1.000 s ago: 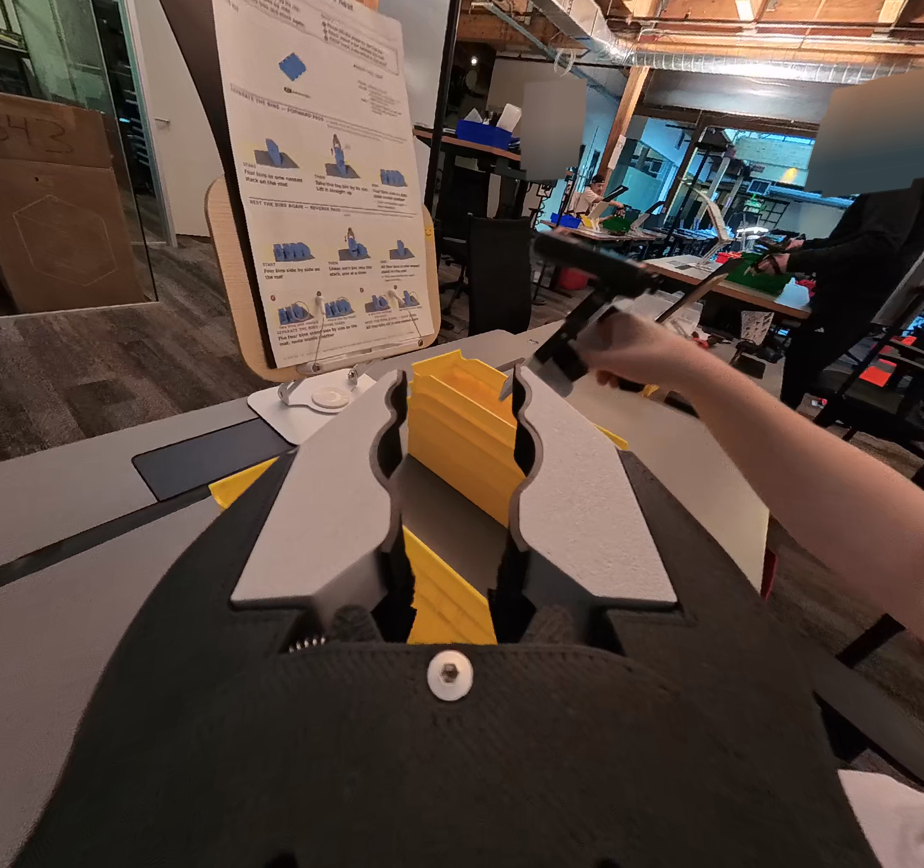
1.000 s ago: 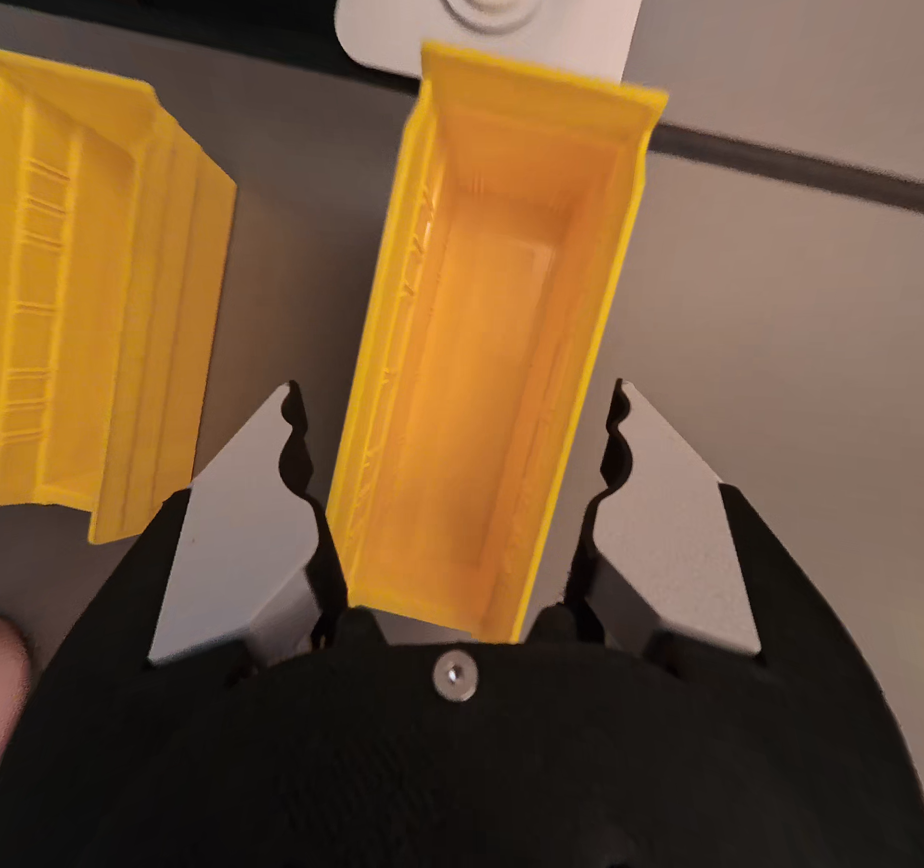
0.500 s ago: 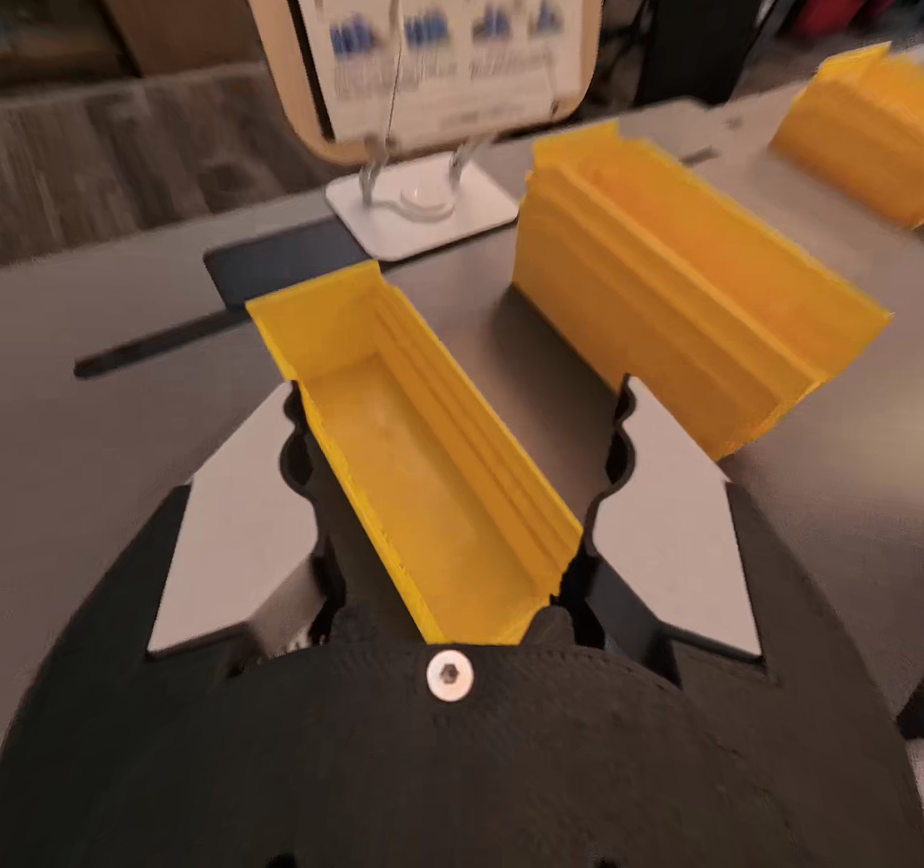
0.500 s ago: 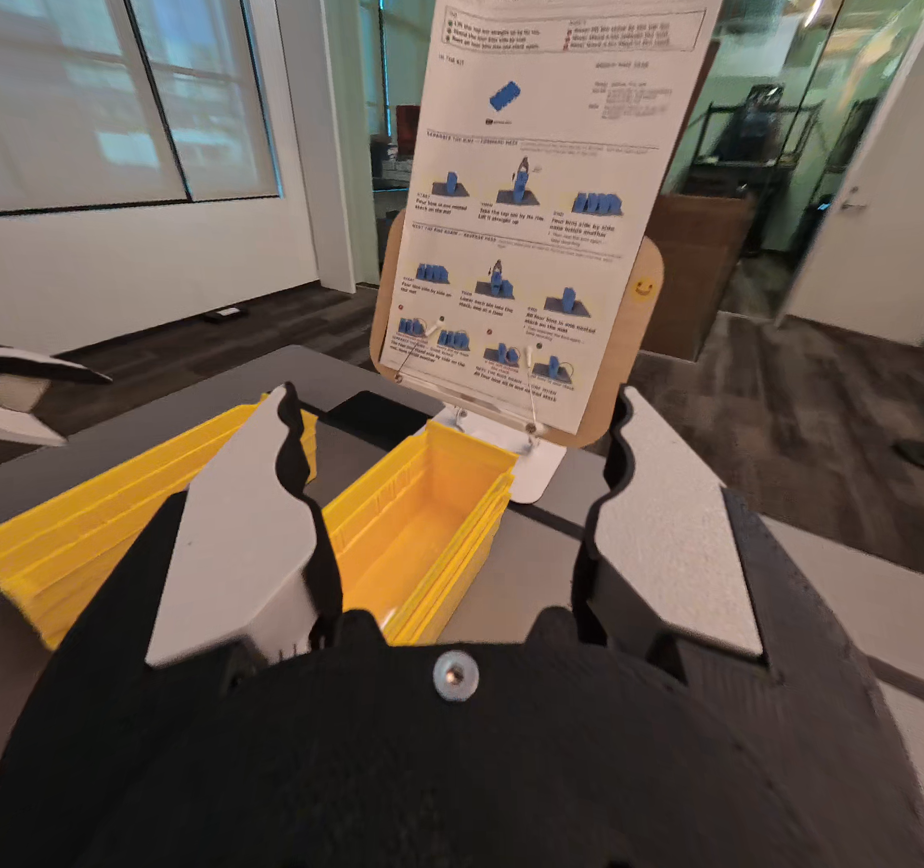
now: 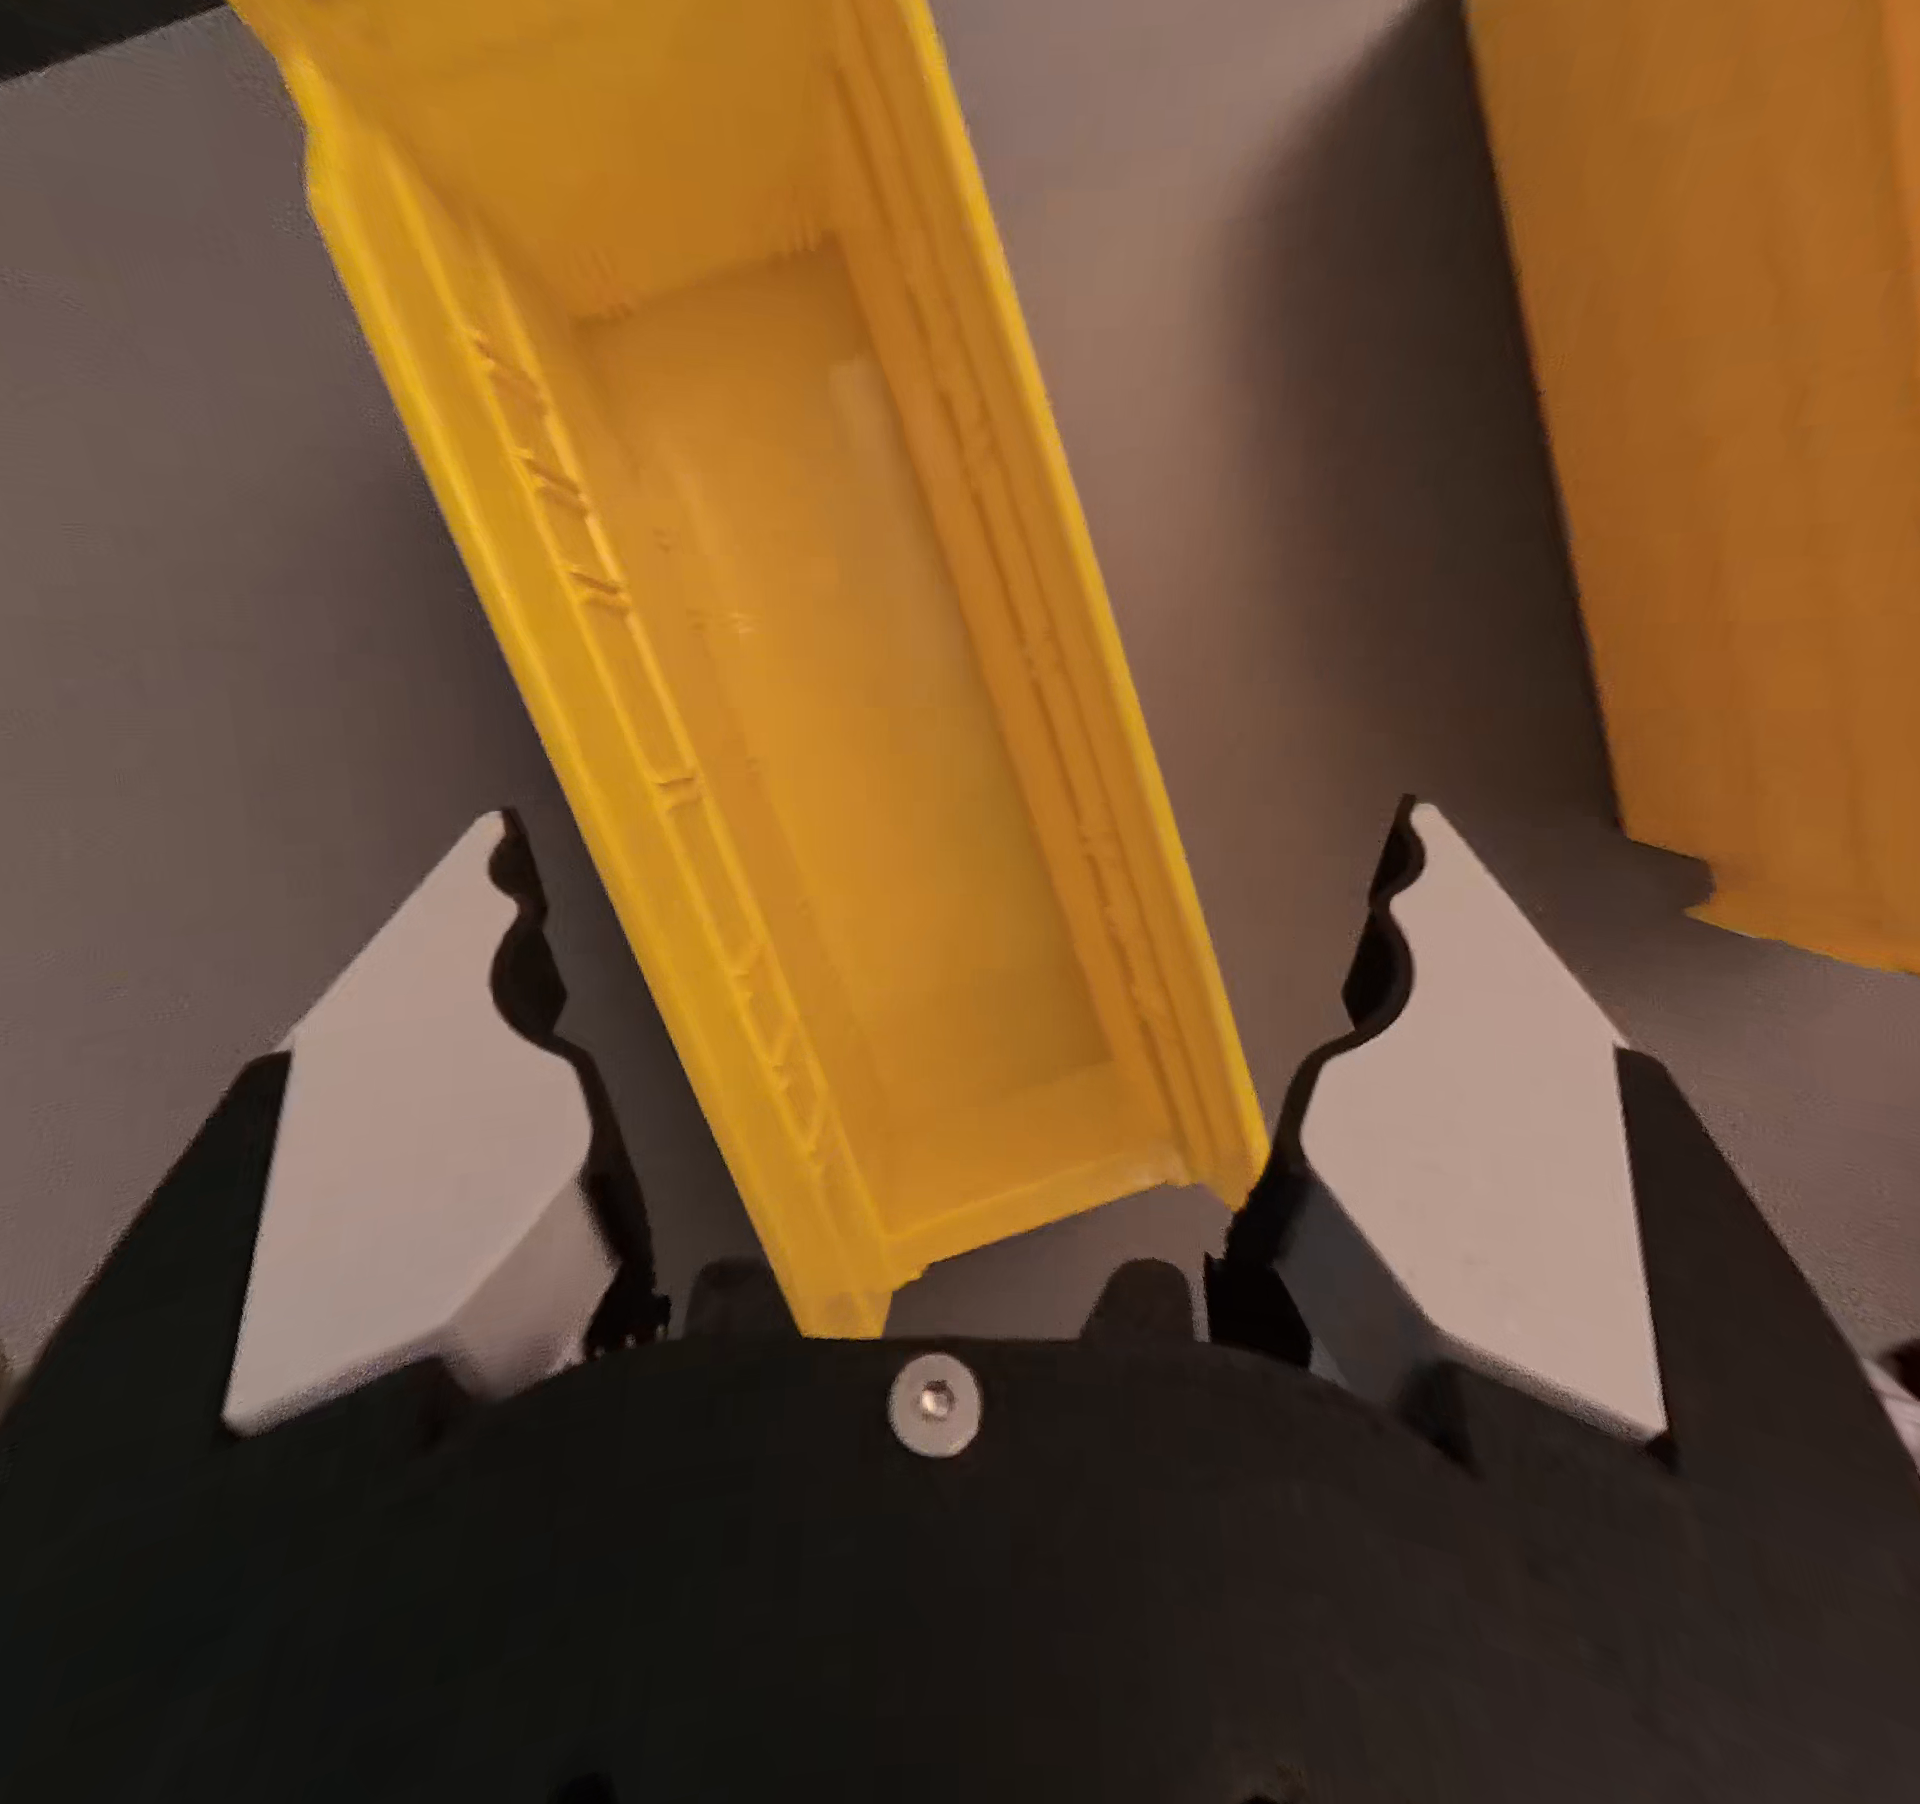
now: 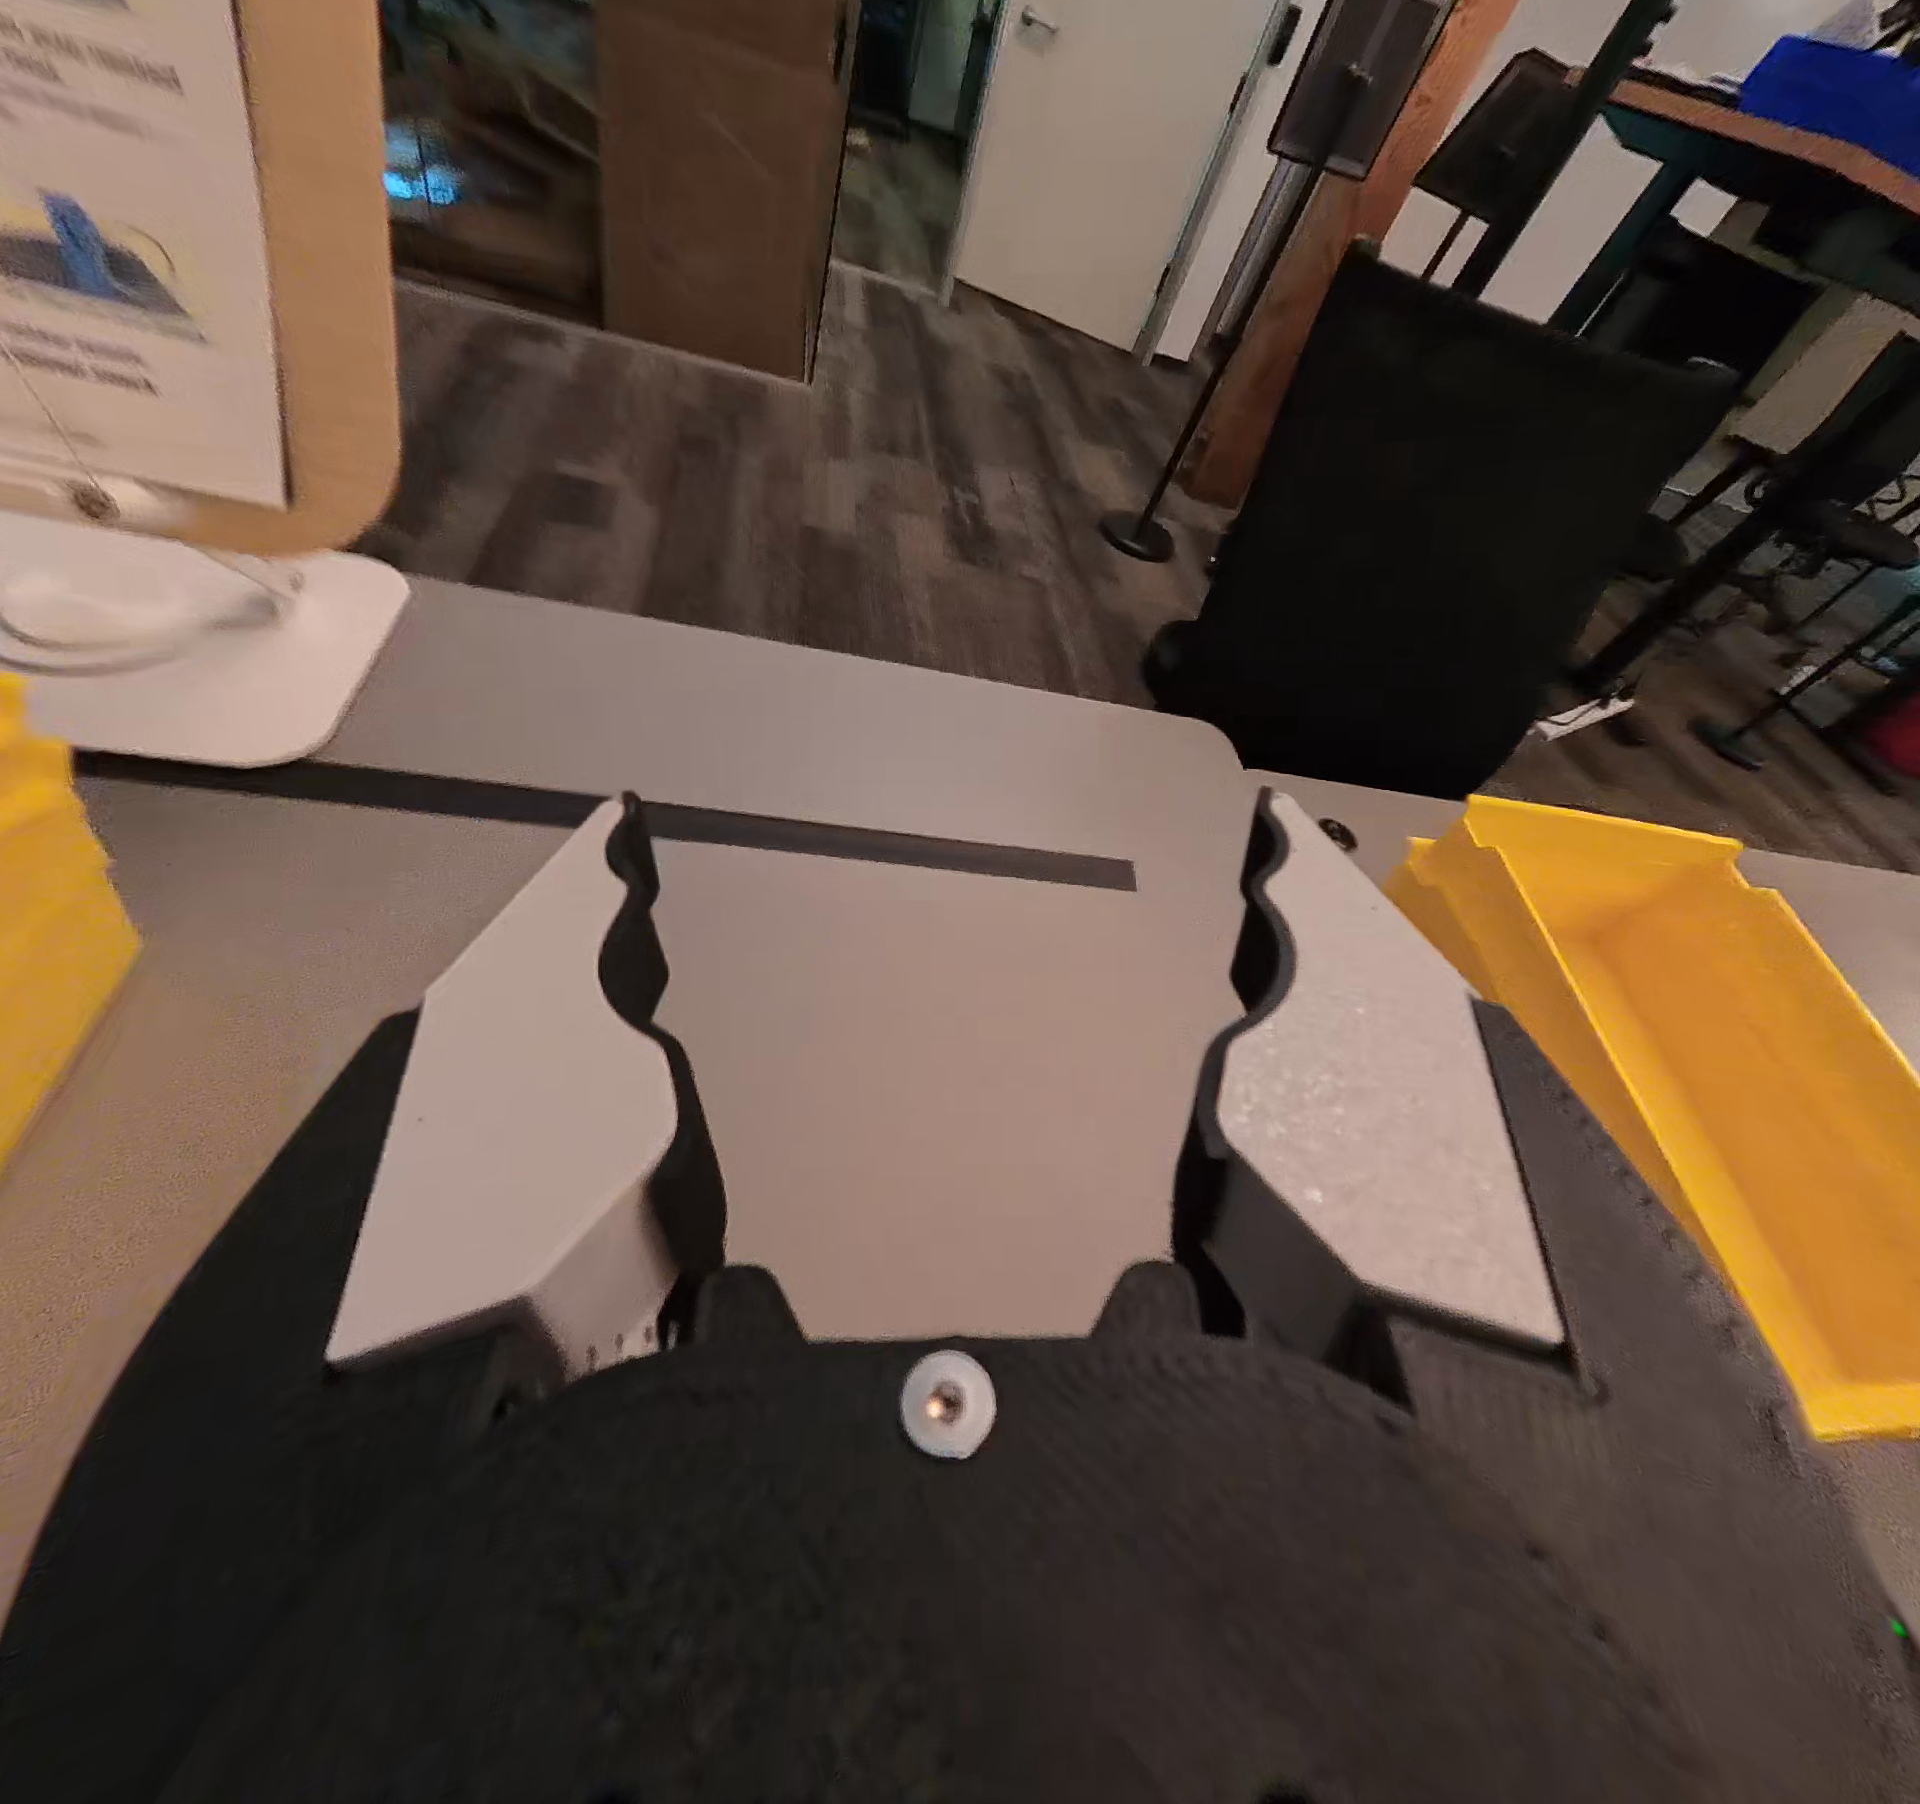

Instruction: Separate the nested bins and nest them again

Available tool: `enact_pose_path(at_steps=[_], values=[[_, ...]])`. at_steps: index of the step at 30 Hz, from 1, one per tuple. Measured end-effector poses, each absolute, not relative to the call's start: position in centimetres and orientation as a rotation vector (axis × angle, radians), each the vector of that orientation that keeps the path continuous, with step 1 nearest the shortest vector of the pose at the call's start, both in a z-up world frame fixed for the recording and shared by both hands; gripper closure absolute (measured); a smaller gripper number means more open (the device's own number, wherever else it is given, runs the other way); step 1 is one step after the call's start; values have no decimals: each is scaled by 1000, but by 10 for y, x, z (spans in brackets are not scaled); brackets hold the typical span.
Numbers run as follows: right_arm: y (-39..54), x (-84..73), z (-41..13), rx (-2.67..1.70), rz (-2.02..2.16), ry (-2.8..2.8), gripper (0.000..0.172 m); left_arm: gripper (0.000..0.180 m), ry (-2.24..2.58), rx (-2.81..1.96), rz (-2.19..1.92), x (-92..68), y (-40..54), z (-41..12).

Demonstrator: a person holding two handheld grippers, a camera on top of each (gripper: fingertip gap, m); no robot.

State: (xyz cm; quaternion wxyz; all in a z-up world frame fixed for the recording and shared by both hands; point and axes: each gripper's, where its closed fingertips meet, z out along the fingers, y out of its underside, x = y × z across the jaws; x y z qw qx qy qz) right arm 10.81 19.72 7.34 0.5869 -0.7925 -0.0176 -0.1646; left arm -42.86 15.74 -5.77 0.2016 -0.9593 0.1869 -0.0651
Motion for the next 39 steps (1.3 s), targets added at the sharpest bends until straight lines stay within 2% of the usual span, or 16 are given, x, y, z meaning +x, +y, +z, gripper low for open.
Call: enact_pose_path(at_steps=[3,8,13,23,32,39], values=[[202,111,50,-1926,-261,-27,59,22,492,-2741,-13,-443,168,-69],[203,117,36,-1963,-145,-21,60,23,332,-2934,-118,-437,161,-100],[204,117,36,-1954,10,8,70,39,323,-2968,6,-447,162,-108],[198,124,70,-1789,-171,106,69,55,298,-2944,-31,-447,165,-100],[187,136,92,-1683,-226,152,70,49,286,-3004,-5,-450,162,-102],[190,130,88,-1706,-234,121,71,68,314,-3022,-9,-451,160,-99]])
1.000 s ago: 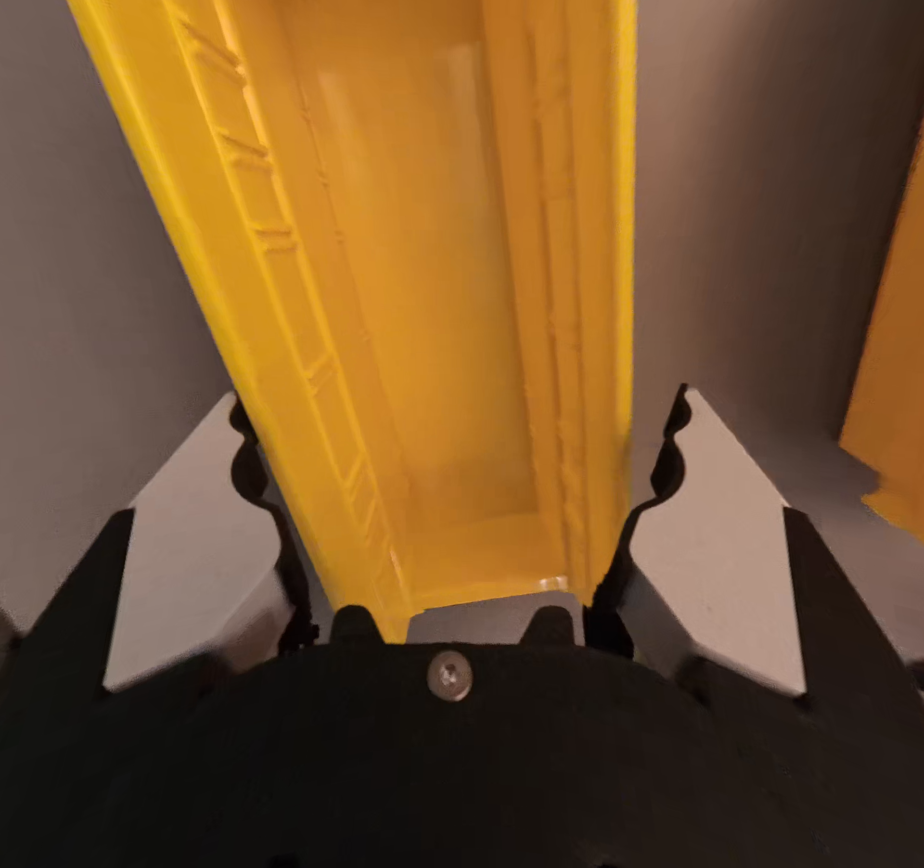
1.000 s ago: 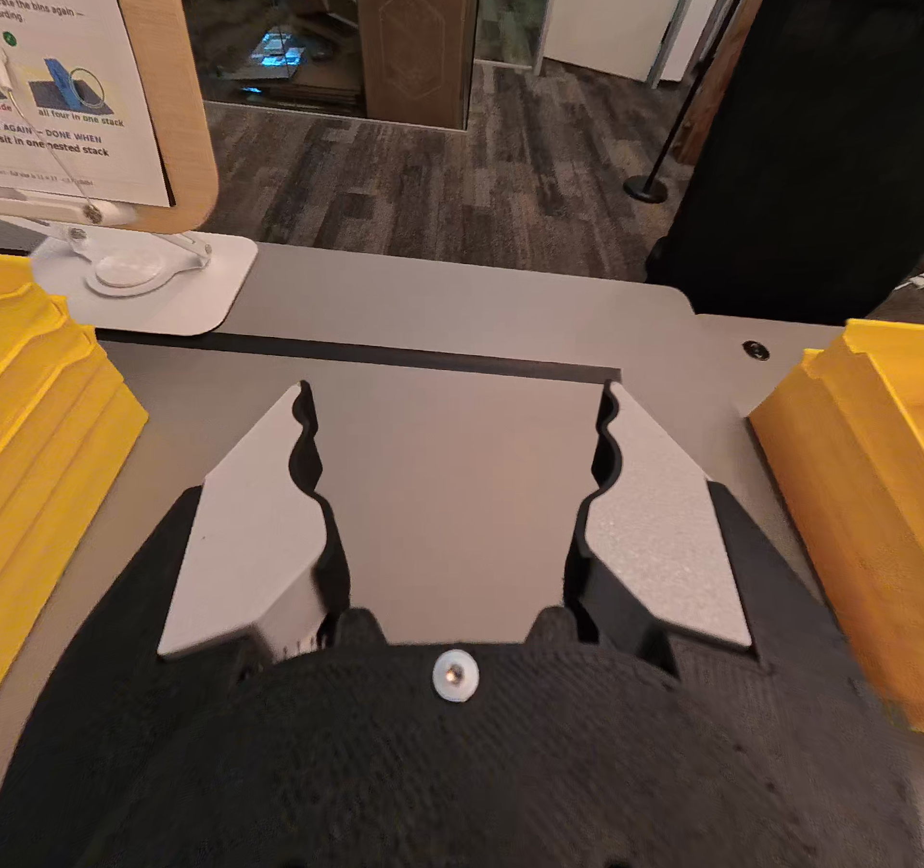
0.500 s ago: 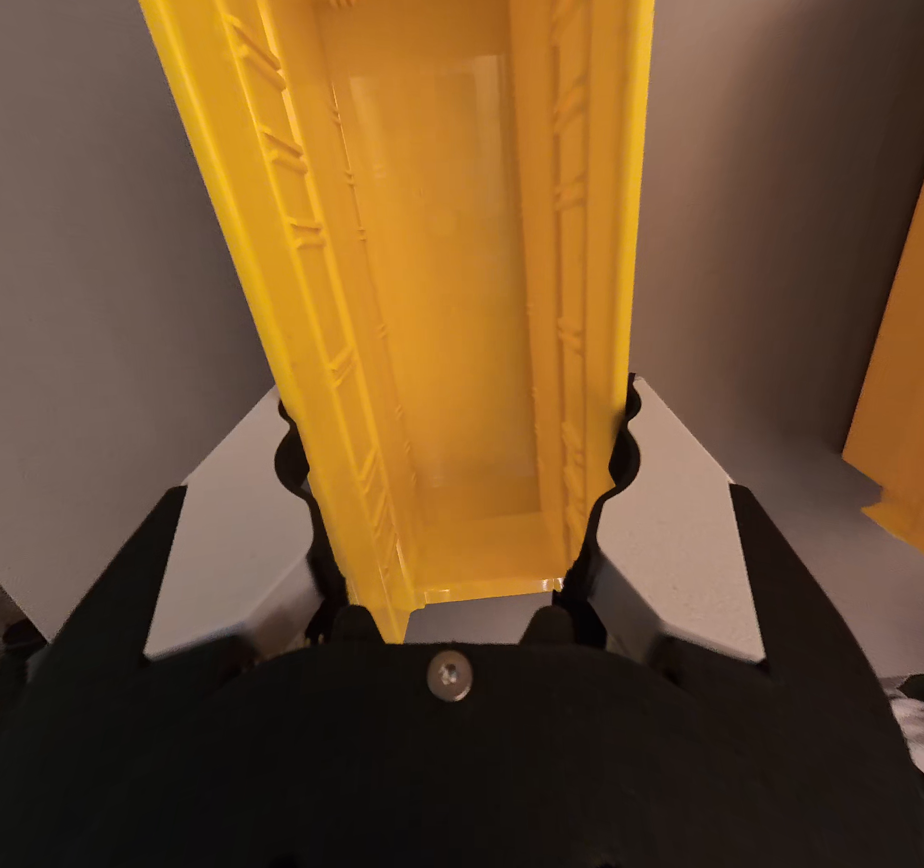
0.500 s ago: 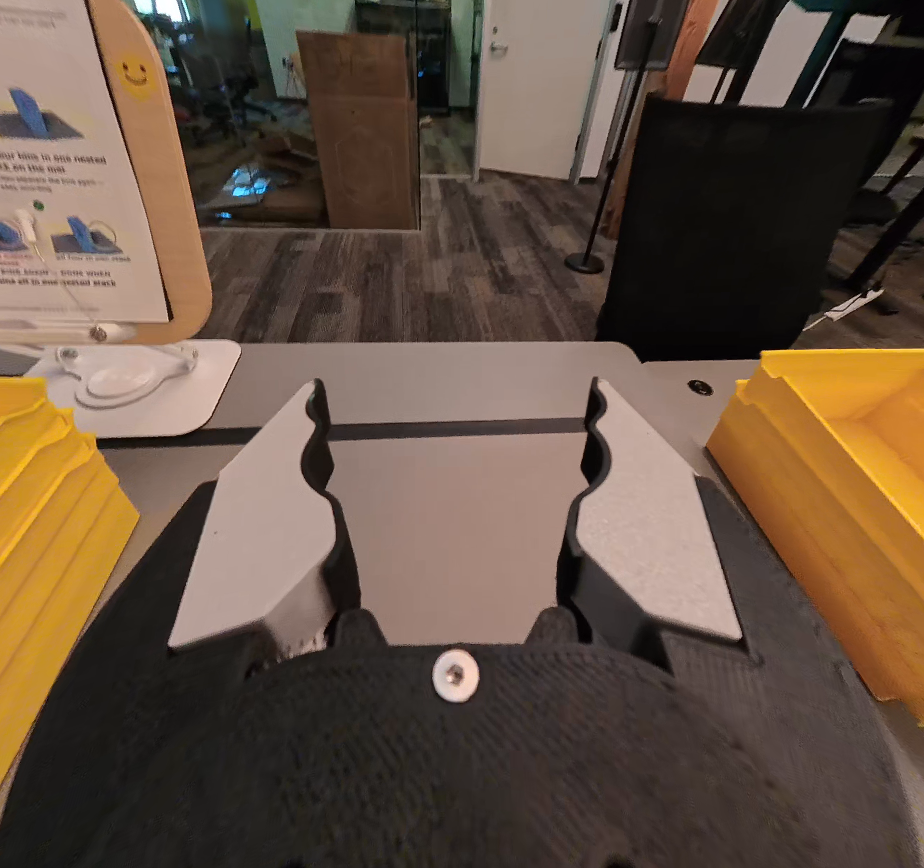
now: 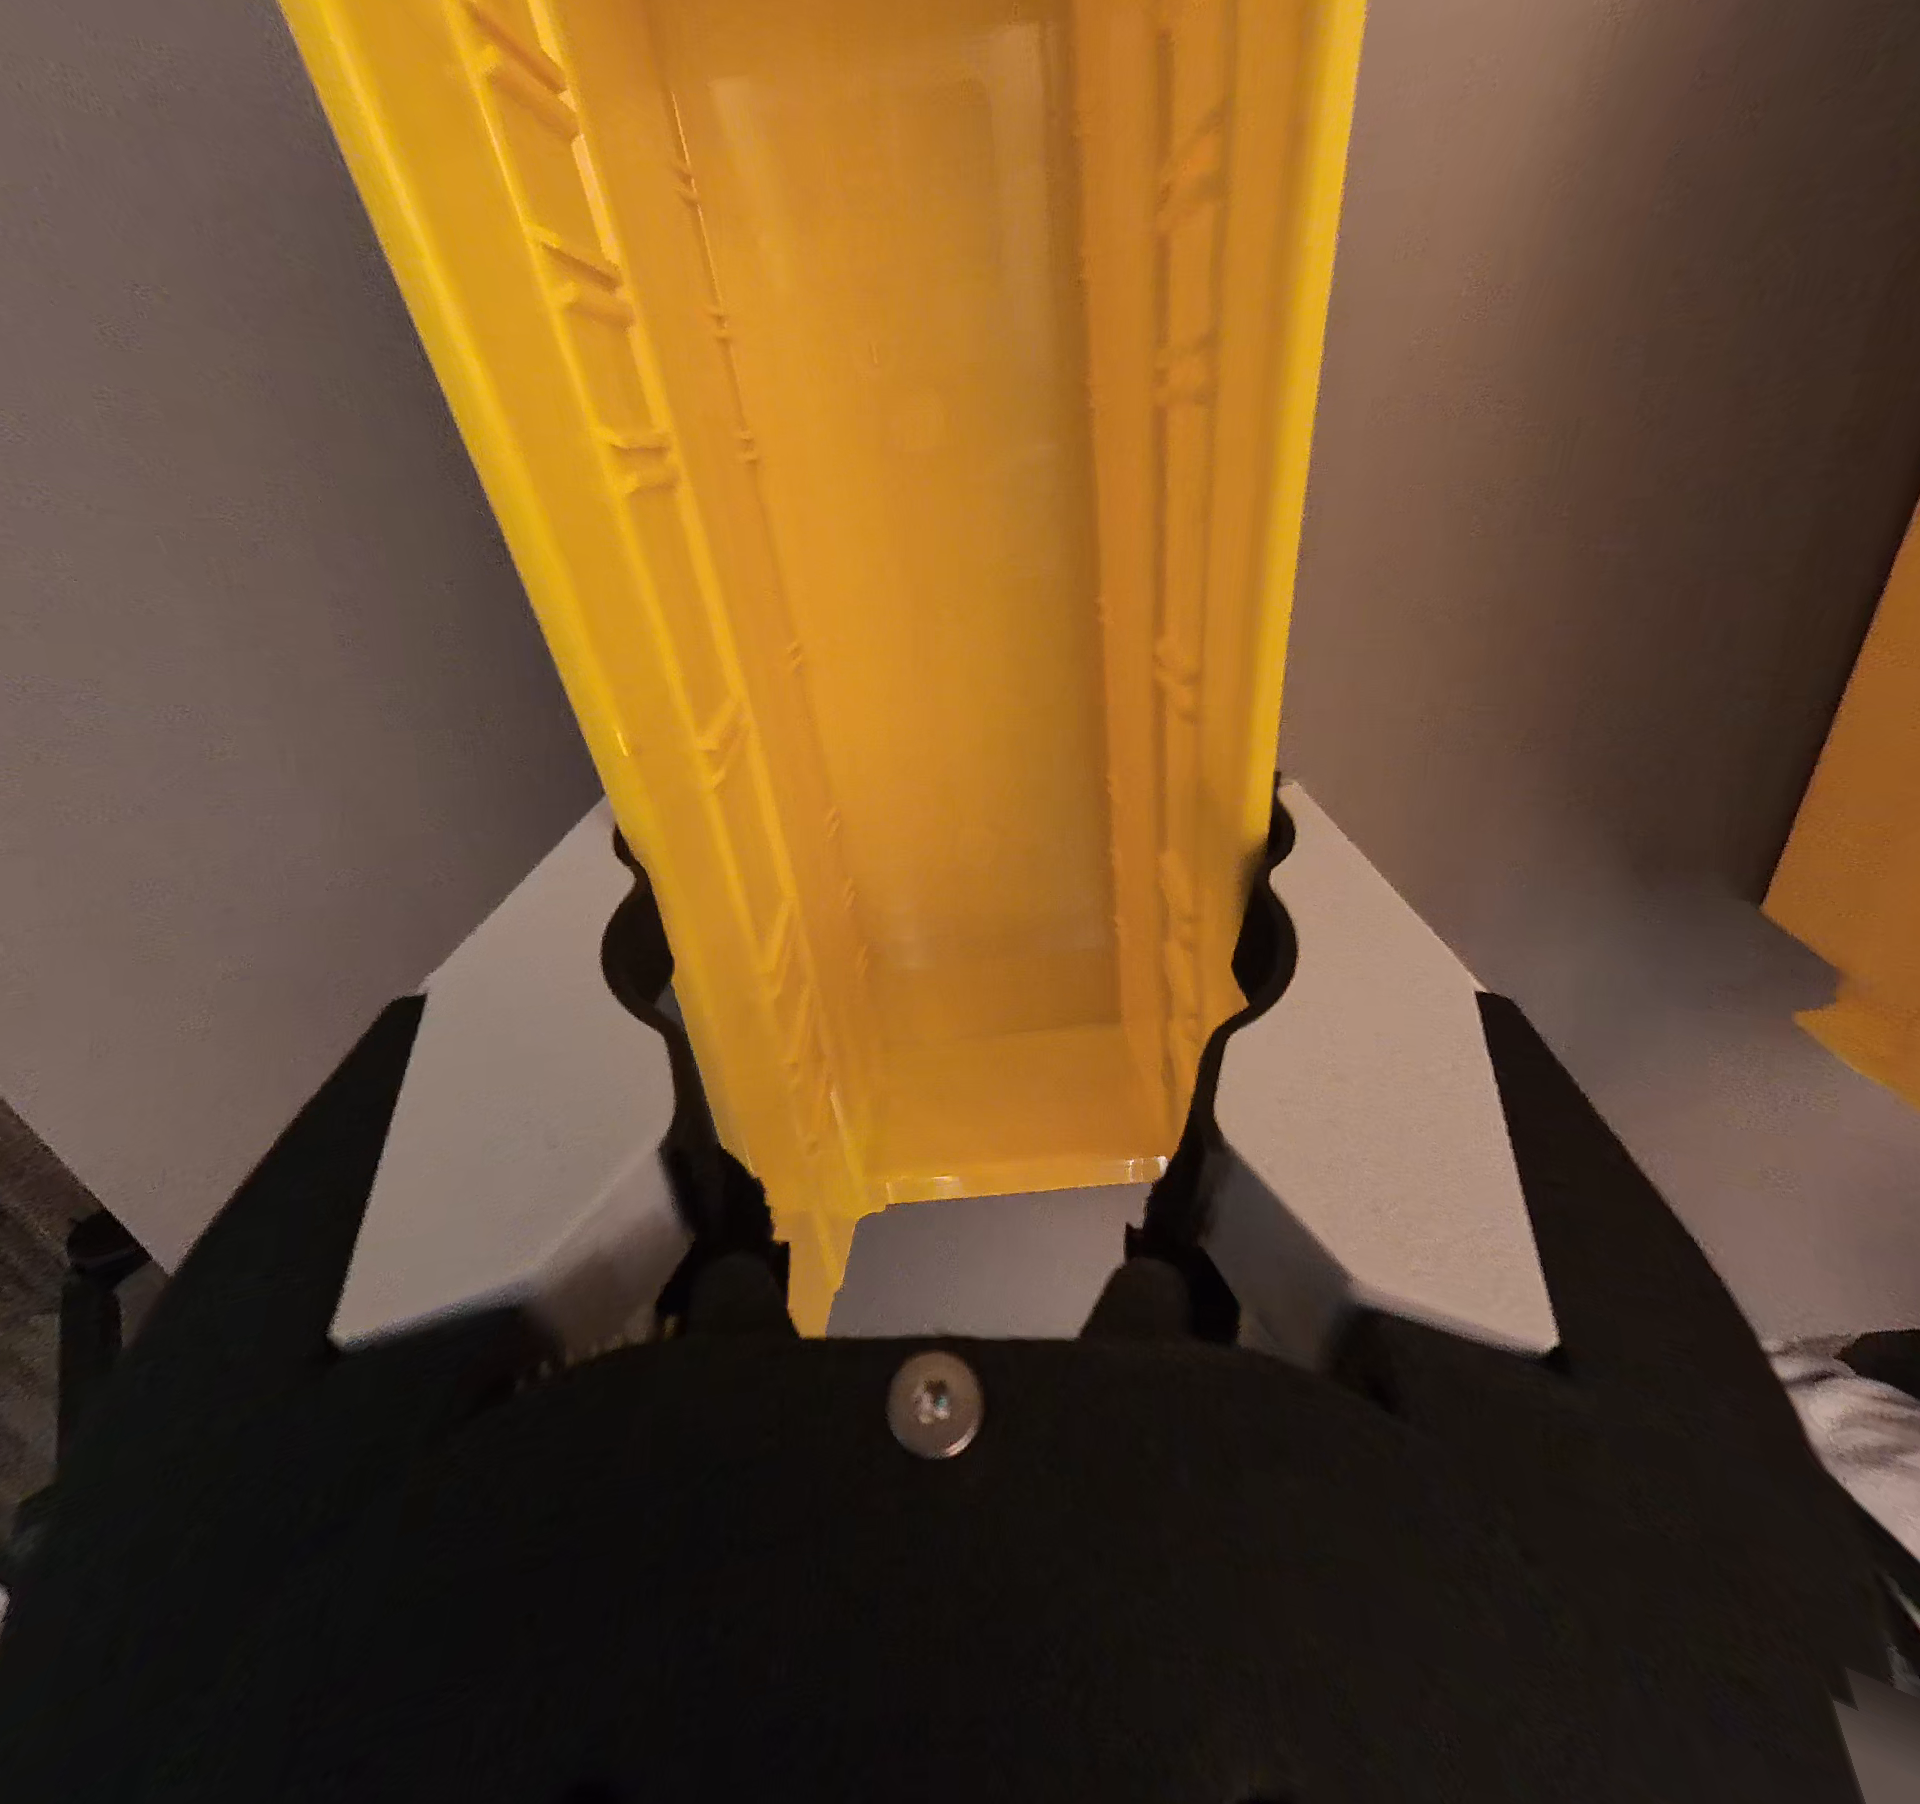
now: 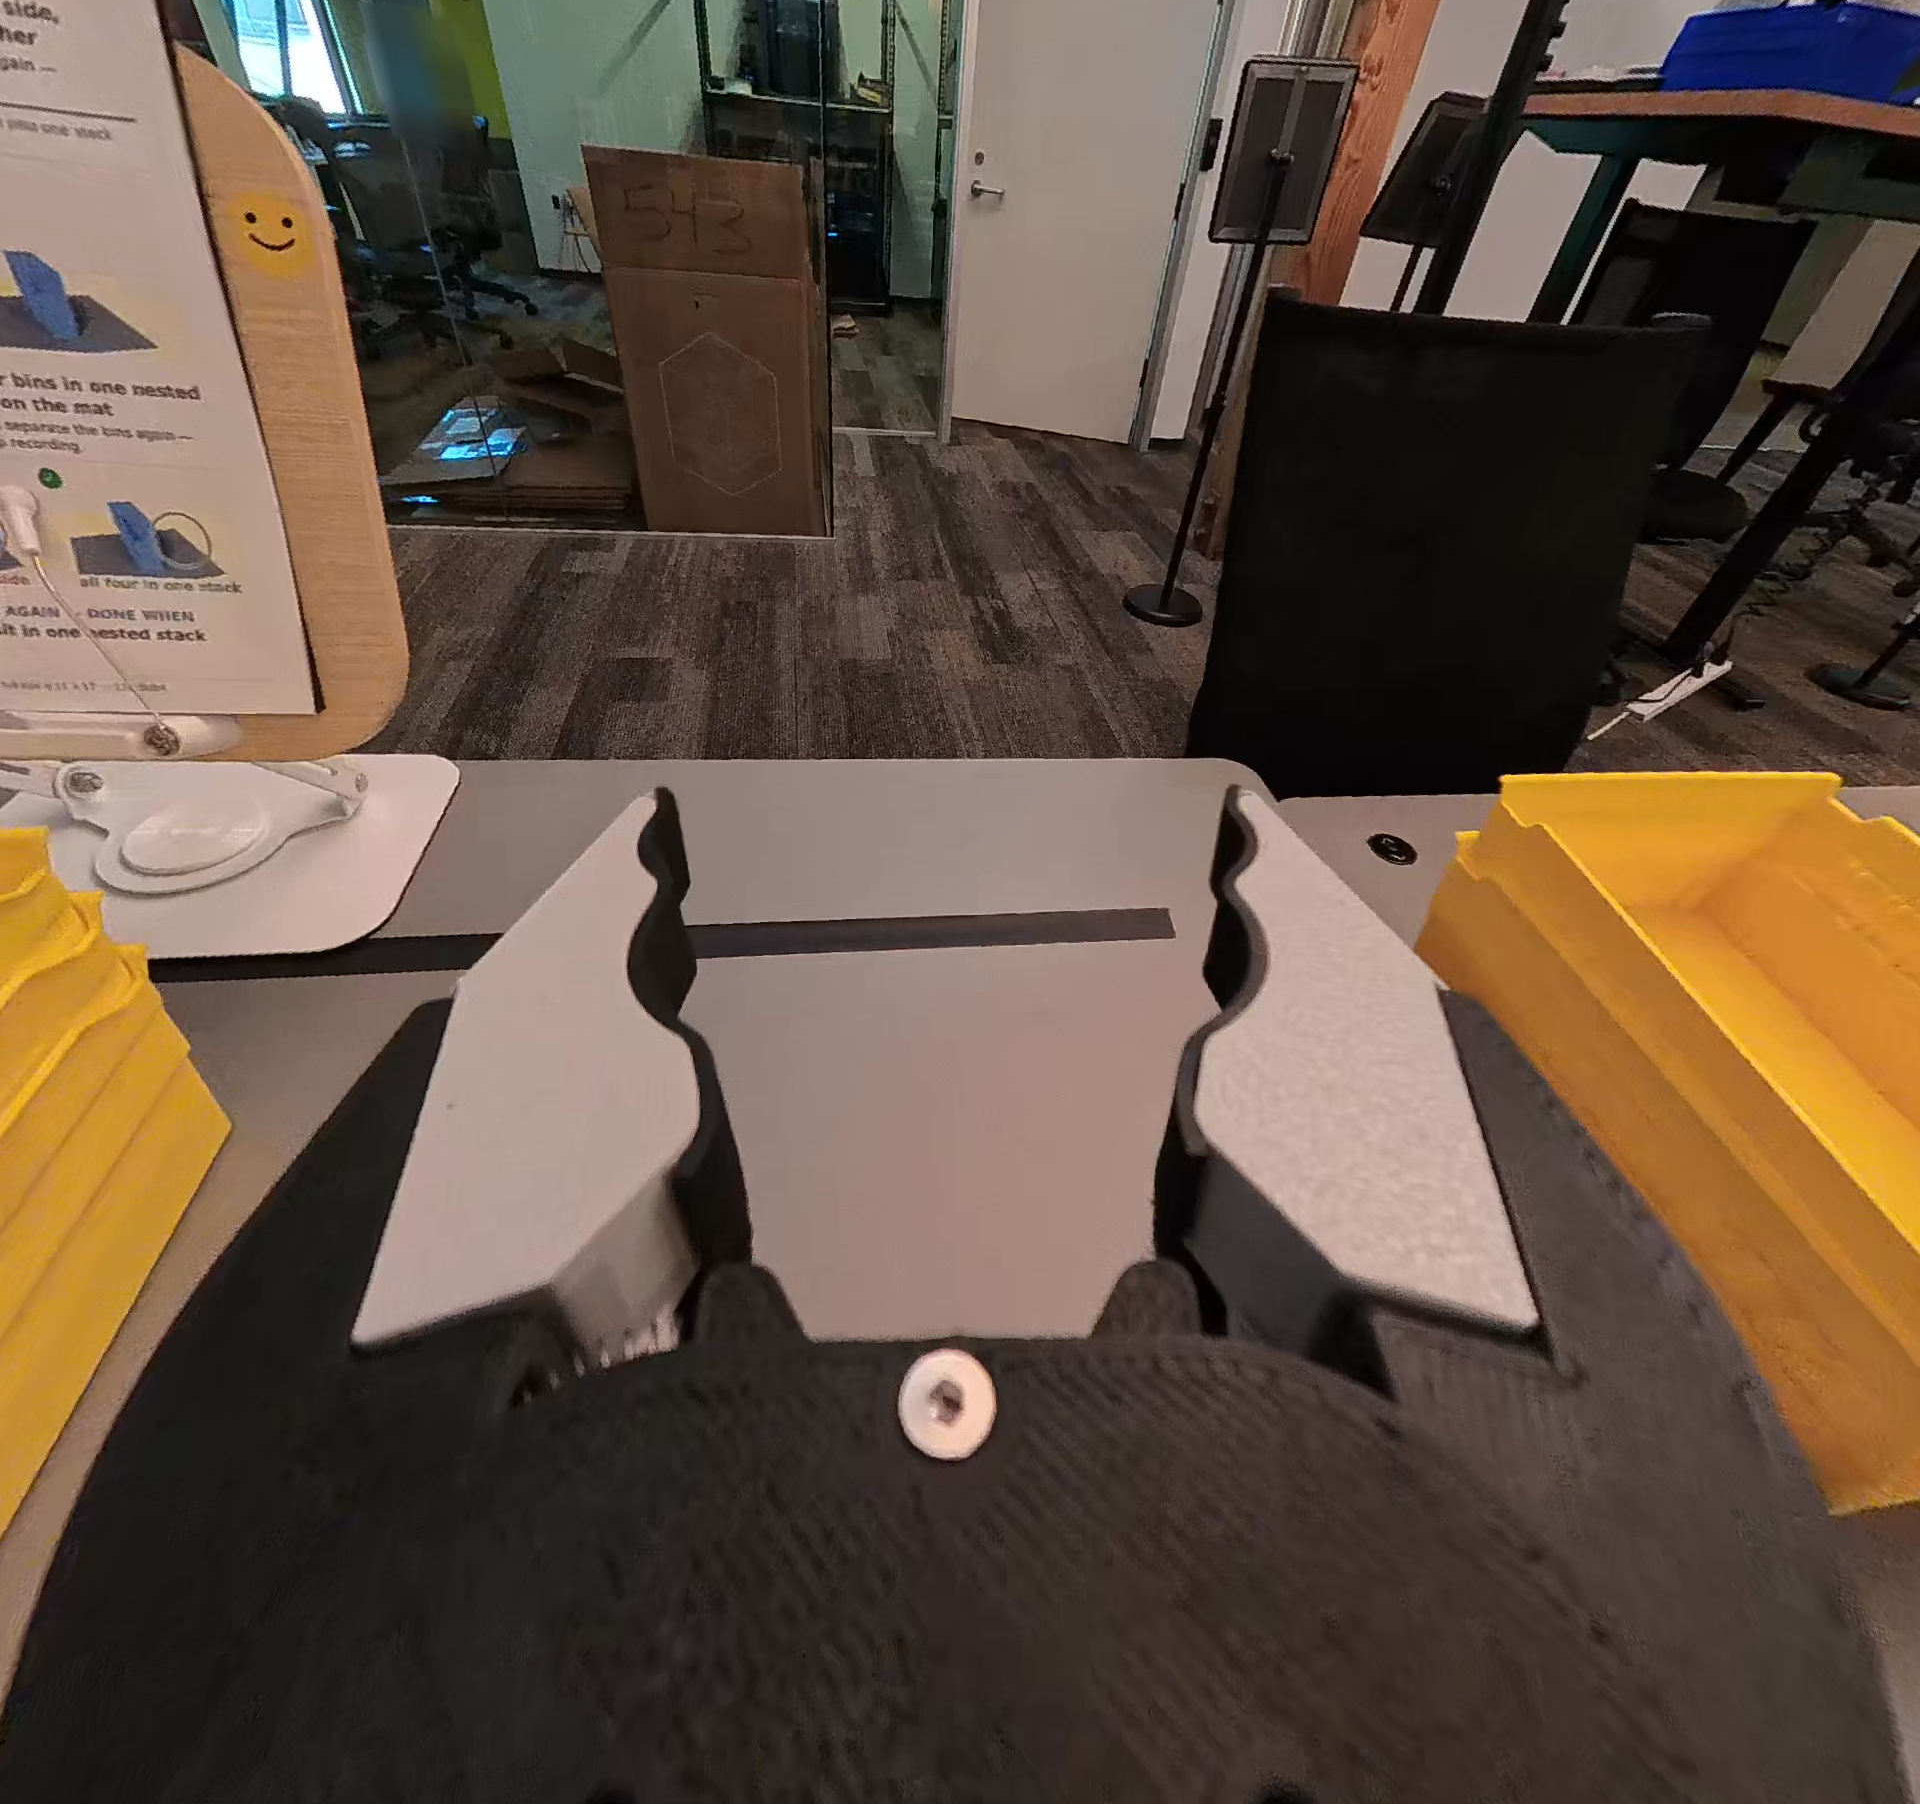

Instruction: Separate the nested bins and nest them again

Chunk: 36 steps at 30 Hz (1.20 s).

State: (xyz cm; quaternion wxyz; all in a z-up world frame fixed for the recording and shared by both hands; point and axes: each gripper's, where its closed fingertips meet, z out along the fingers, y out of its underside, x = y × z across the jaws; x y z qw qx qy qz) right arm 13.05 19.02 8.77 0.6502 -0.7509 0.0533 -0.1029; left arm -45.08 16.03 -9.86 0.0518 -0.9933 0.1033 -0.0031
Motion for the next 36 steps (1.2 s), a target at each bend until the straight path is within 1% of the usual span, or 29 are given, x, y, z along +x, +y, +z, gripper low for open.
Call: enact_pose_path(at_steps=[6,15,20,24,27,30,34,36], values=[[194,122,83,-1725,-214,84,71,76,368,-3031,34,-454,155,-92],[198,110,79,-1750,-154,44,72,77,375,-3012,83,-452,148,-49],[199,108,77,-1758,-116,38,73,77,429,-2999,149,-439,141,-12],[198,109,77,-1759,-102,43,73,76,494,-2946,150,-405,140,38],[200,109,74,-1768,-95,44,73,76,477,-2903,37,-361,145,78],[201,108,68,-1794,-86,36,73,76,479,-2870,-131,-304,145,104],[201,107,68,-1797,-61,35,73,75,476,-2811,-406,-227,140,119],[199,107,73,-1778,-42,45,72,75,359,-2779,-599,-196,142,120]])
